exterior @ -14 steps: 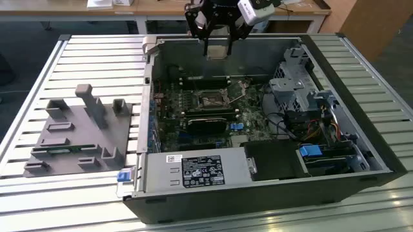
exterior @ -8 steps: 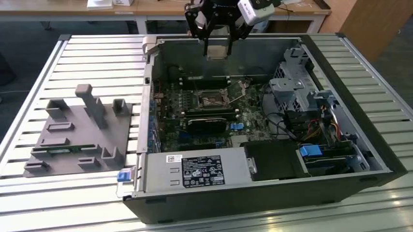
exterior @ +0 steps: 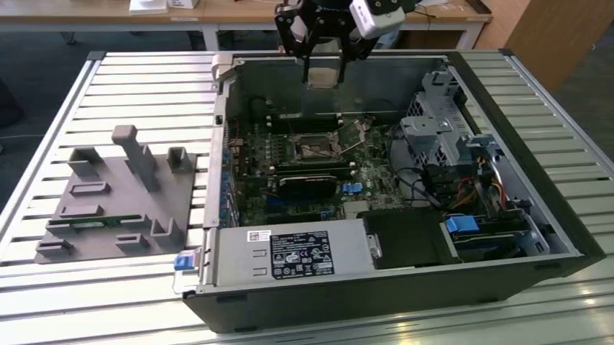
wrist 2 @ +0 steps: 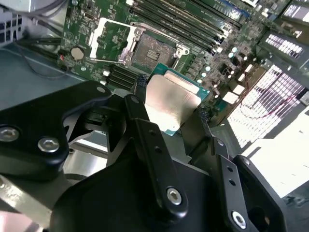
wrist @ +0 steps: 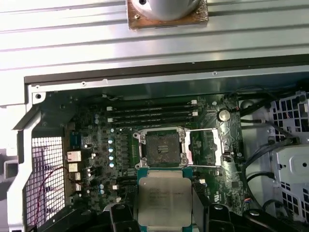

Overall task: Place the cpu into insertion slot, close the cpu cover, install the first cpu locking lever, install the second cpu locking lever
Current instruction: 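Place the cpu into insertion slot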

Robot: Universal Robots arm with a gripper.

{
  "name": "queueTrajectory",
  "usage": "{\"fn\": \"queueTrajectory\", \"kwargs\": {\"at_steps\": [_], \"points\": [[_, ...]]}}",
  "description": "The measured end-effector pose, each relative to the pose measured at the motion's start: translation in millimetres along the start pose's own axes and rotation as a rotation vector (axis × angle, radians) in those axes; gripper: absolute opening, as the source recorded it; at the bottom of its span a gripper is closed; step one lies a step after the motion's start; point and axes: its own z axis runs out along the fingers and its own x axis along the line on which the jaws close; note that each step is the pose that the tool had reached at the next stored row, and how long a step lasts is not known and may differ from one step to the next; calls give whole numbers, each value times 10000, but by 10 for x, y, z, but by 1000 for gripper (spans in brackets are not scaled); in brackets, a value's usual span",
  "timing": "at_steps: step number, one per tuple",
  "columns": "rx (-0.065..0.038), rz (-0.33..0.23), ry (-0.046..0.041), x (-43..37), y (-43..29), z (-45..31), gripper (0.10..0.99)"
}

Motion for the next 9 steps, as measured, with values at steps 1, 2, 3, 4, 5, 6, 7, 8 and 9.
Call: {"fn": "queueTrajectory", "kwargs": {"at_steps": [1, 2, 3, 4, 5, 6, 7, 8, 9], "points": [[-1, 101, -9, 0, 0, 1, 537], [-2, 204, -19, 0, -1, 2, 537], [-1, 301, -28, 0, -1, 2, 537], [-3, 385, -39, 0, 0, 4, 537], [-3, 465, -49, 1, 2, 4, 537], [-4, 479, -50, 2, 4, 5, 537], [-5, 487, -52, 2, 4, 7, 537], [-6, 513, -54, 2, 5, 11, 537], [-7, 588, -61, 2, 6, 15, 537]]}}
